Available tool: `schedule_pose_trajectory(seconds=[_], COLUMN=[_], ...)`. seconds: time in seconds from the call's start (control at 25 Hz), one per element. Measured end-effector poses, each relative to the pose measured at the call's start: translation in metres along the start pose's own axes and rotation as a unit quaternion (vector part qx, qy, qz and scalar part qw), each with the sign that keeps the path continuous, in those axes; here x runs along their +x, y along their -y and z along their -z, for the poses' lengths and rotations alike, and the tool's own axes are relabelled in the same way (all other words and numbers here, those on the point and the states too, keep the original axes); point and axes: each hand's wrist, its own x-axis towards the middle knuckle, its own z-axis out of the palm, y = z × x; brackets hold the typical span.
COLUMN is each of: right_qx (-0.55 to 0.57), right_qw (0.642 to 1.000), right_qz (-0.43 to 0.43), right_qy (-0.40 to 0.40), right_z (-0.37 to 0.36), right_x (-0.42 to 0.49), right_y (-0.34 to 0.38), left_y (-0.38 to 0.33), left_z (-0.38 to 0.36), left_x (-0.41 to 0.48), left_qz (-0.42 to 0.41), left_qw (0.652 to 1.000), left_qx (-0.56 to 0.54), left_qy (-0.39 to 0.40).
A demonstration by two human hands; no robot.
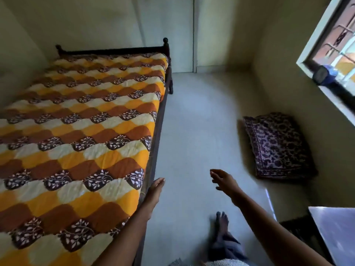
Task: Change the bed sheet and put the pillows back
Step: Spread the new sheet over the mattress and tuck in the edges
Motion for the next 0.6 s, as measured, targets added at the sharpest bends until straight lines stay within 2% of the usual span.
schedule_pose_trajectory(seconds=[0.2,0.4,0.6], right_qx=[-0.042,-0.111,-0.152], right_qw=[0.996,0.982,0.967], right_qz=[0.011,0.027,0.067], right_qy=[0.072,0.151,0.192], right_z=[0.007,-0.009,-0.073], right_x=[0.129,0.249,0.350], right_y=[0.081,0.172,0.253], left_y=[-0.063,-0.125,-0.159], left_z=[-0.001,0.010,0.060], left_x=[0.093,0.169,0.252], left_qz=[0.031,0.047,0.030], left_qw=[0.988,0.977,0.961], left_qx=[-0.076,-0.109,-0.148], left_qy=[-0.130,-0.178,-0.233])
